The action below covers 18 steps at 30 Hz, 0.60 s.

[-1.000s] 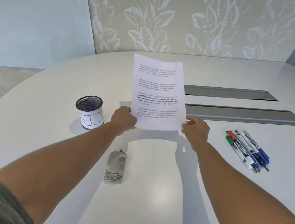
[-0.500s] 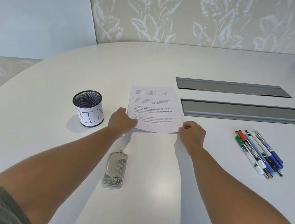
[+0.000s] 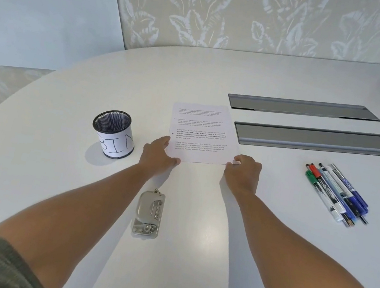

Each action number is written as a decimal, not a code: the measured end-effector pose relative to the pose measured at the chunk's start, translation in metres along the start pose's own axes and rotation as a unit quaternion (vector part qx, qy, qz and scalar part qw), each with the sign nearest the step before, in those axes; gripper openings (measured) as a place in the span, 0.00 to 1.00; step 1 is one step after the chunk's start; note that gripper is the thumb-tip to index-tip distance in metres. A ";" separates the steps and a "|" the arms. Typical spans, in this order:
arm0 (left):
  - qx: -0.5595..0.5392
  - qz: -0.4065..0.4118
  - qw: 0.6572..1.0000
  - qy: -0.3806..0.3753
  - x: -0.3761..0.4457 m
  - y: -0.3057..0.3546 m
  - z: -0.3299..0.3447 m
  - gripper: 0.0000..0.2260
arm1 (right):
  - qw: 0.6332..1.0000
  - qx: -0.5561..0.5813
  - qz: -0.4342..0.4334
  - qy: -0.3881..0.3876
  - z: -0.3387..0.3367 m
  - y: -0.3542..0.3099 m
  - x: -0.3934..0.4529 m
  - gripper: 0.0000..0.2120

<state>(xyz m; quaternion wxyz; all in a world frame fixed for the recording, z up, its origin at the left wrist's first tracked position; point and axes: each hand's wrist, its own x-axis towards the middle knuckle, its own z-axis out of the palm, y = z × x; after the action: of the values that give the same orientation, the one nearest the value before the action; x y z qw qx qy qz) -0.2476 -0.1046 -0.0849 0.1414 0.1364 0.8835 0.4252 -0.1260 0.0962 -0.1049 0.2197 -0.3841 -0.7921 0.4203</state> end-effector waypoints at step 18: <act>0.050 0.012 0.998 -0.021 0.006 0.000 -0.001 0.32 | 1.000 0.014 -0.021 0.008 0.003 0.010 -0.003 0.18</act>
<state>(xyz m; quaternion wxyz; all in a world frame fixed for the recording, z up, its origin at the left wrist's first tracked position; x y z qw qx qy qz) -0.2530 -0.1032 -0.0852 0.1476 0.1627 0.8988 0.3794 -0.1225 0.0959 -0.1146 0.2401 -0.3672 -0.7922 0.4241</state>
